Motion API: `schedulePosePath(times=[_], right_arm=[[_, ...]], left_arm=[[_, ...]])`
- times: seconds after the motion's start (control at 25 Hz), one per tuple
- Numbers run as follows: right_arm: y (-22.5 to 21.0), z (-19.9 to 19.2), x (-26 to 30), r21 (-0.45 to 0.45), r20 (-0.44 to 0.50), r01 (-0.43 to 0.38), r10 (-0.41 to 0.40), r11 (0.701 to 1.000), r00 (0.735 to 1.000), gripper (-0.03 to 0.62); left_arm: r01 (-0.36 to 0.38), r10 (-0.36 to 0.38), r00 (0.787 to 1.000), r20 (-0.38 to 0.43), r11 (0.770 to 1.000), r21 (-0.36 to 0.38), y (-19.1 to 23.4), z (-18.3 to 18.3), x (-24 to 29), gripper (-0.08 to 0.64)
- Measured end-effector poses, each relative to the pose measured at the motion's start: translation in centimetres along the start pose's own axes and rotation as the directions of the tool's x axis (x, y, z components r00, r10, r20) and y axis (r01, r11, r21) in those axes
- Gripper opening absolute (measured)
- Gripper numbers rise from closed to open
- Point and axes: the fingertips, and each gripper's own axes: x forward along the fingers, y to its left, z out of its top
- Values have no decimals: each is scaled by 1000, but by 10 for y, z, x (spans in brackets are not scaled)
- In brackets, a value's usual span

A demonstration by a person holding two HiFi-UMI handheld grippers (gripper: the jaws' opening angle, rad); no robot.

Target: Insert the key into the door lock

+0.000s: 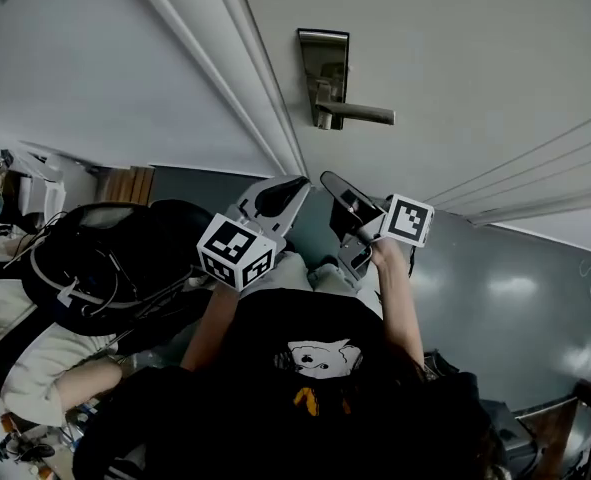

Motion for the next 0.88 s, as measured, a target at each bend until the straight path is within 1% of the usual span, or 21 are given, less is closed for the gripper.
schedulePosePath(times=[0.08, 0.2, 0.28, 0.56, 0.72, 0.88], right_arm=[[-1, -7, -11, -15, -12, 5, -5, 1000, 1000, 51], [2, -22, -36, -3, -11, -1, 1, 1000, 1000, 49], [5, -30, -45, -12, -14, -4, 4, 1000, 1000, 49], [14, -54, -12, -21, -34, 18, -19, 1000, 999, 48], [22, -64, -11, -51, -37, 23, -25, 998, 999, 46], [31, -86, -15, -53, -42, 31, -33, 998, 999, 46]], left_arm=[[-9, 9, 1000, -9, 1000, -4, -12, -7, -3, 15], [-15, 15, 1000, -19, 1000, 4, -38, -16, -9, 15], [-14, 14, 1000, -16, 1000, 4, -48, -18, -14, 15], [-27, 27, 1000, -10, 1000, -13, -24, -26, -52, 15], [-21, 21, 1000, -2, 999, -28, -26, -30, -66, 15], [-13, 13, 1000, 8, 999, -31, -36, -37, -86, 15]])
